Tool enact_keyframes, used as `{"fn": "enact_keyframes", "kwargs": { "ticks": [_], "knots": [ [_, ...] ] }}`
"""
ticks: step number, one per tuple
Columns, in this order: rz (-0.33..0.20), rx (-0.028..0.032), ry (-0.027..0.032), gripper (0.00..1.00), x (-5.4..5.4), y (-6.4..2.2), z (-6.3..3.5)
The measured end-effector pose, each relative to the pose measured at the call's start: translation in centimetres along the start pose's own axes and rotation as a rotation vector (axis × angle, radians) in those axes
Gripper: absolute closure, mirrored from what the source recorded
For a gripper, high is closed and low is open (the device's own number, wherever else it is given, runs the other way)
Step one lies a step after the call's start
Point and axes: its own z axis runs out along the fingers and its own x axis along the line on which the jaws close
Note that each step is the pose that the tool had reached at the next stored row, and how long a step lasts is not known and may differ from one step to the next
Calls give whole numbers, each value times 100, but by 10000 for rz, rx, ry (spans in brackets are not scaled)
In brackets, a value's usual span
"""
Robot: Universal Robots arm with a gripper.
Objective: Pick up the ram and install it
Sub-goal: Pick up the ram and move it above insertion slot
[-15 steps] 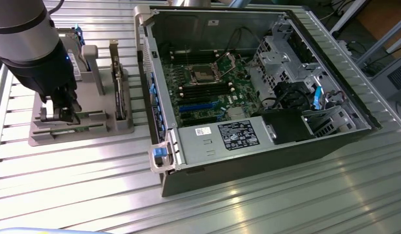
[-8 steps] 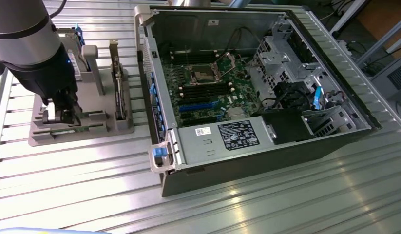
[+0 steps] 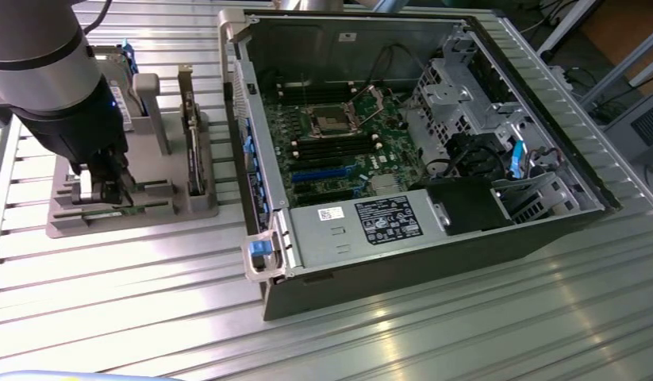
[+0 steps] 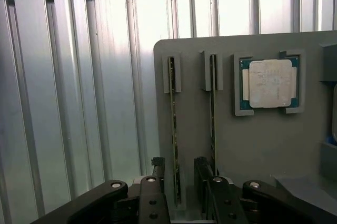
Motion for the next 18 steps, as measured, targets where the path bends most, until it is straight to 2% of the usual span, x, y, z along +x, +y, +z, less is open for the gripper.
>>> {"fn": "enact_keyframes", "kwargs": {
  "ticks": [9,17,18],
  "knots": [
    [0,0,0,64,0,11,83],
    [-4,0,0,64,46,41,154],
    [-5,0,0,64,51,104,194]
  ]
}}
